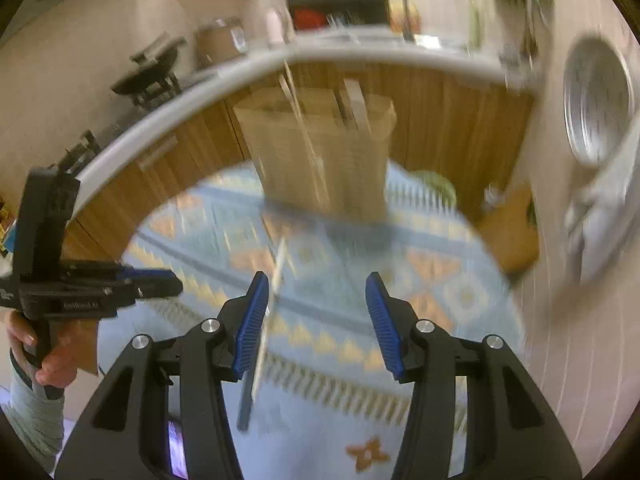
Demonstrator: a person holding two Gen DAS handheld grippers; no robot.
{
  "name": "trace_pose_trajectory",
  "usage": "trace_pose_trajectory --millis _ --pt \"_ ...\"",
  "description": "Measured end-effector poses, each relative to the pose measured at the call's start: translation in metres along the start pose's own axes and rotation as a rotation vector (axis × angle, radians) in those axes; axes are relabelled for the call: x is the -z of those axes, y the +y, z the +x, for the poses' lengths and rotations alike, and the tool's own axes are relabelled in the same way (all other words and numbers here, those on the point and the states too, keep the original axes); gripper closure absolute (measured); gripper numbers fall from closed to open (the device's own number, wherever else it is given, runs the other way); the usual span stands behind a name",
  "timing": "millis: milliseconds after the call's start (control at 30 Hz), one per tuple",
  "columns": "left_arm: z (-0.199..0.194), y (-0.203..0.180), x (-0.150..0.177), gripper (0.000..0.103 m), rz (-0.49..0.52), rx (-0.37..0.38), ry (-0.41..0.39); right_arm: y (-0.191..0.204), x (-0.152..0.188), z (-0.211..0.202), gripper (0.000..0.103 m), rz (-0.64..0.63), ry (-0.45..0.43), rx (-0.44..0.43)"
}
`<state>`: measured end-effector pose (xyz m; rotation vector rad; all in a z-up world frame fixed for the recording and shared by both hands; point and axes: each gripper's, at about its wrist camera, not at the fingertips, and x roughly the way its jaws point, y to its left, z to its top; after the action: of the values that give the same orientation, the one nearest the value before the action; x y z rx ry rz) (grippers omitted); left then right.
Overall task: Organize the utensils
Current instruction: 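Grasp a clear spoon with the left tool while the right tool lowers toward a metal utensil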
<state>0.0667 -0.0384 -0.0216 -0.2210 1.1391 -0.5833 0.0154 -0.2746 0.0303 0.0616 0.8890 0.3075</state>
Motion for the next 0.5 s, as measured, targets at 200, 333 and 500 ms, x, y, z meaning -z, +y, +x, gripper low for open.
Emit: trace_pose_trajectory --millis 200,333,500 --pt "0.047 0.0 0.022 0.074 -0.058 0.054 0.102 -0.02 0.045 0.013 0.056 0.098 0.011 -0.019" --pt "0.062 -0.003 0.025 0.074 -0.073 0.047 0.109 -0.03 0.059 0.002 0.056 0.13 -0.012 -0.02" --pt "0.066 -0.012 0.025 0.074 -0.068 0.013 0.085 -0.051 0.081 -0.012 0.056 0.199 -0.044 -0.007"
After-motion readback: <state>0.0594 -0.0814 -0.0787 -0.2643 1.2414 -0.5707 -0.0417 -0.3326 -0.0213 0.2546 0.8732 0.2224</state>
